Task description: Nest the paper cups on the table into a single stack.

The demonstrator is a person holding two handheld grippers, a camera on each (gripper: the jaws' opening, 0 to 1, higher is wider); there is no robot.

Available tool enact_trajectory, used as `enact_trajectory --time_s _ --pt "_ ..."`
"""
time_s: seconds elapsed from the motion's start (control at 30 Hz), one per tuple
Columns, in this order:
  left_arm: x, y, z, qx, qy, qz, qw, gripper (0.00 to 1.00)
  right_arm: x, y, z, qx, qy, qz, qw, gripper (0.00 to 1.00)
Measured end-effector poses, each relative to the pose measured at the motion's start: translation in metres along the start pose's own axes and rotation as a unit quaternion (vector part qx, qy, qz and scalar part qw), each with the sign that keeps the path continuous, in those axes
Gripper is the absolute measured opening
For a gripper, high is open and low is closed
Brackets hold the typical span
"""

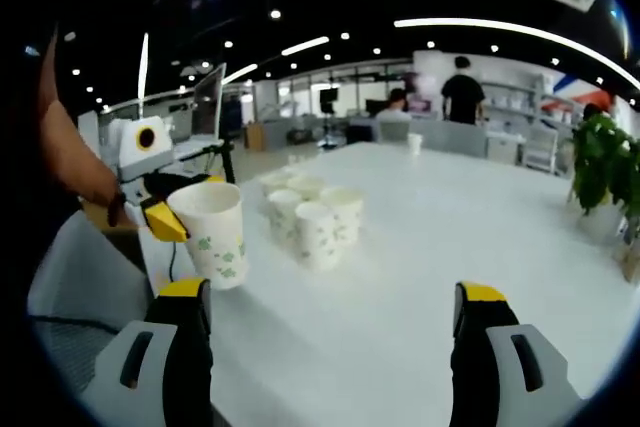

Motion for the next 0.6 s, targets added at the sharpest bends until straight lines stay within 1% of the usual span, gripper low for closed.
enact_trajectory --time_s 0.13,0.23,0.4,0.6 --pt "0.0 -0.007 0.001 -0.003 0.0 -0.003 1.0 0.35 0.0 -0.001 0.002 0.001 -0.002 -0.001 1.0 1.0" --pt "0.001 -0.016 0.001 -0.007 -0.001 -0.012 0.9999 0.35 0.0 0.0 0.003 0.001 -0.002 -0.001 1.0 1.0" --pt "0.002 -0.026 0.002 -0.01 -0.01 -0.021 0.9997 0.35 0.001 -0.002 0.003 0.001 0.0 -0.006 1.0 1.0" --pt "0.002 -0.038 0.0 -0.014 -0.014 -0.037 0.9991 0.34 0.001 -0.001 0.005 0.002 -0.001 -0.006 1.0 1.0"
Point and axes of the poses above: the point that each gripper's makers call its tool centre point, and the gripper's own axes: x roughly forward along the fingers, z roughly to its right, y roughly out of its top, the point moved 8 cm from there along -x, roughly backward along the fingers, and after that the axes turned 12 degrees about z, right-handed, at the moved point
